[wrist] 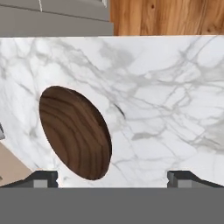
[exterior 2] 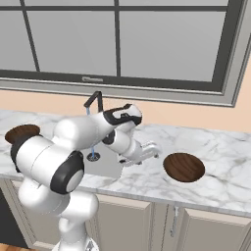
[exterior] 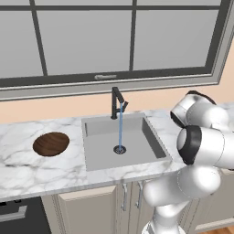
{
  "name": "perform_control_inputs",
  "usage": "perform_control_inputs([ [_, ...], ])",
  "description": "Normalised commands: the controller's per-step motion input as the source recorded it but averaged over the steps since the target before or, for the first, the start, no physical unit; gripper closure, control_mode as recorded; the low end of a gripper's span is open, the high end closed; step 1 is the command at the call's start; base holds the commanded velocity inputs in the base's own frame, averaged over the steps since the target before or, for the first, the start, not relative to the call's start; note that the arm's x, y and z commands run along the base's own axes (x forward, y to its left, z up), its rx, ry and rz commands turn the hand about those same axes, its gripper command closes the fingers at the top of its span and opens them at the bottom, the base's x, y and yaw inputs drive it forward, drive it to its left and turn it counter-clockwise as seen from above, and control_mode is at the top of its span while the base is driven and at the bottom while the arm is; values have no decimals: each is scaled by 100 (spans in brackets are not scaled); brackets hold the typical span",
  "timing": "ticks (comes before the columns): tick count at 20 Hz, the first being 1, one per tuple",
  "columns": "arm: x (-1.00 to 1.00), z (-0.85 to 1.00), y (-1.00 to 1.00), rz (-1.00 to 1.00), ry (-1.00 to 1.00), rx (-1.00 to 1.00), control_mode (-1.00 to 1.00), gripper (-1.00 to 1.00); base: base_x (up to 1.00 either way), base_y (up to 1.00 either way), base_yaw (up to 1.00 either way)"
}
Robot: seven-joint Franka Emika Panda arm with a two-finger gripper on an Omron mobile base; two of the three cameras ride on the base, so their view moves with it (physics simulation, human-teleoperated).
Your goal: Rinse each bowl for a few seconds and place them down in the sink or on the counter.
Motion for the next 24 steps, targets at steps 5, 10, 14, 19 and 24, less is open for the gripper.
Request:
perform_control_inputs([
  [5, -8, 9, -23, -14, 8, 6, -100, -100, 0, 0, 0],
  [10, 0, 0, -21, -8, 13, 4, -100, -100, 0, 0, 0],
  [14, 3, 0, -26, -5, 14, 4, -100, -100, 0, 0, 0],
  [19, 9, 0, -23, -1, 5, 3, -100, -100, 0, 0, 0],
  [24, 25, -1, -15, 1, 5, 2, -100, -100, 0, 0, 0],
])
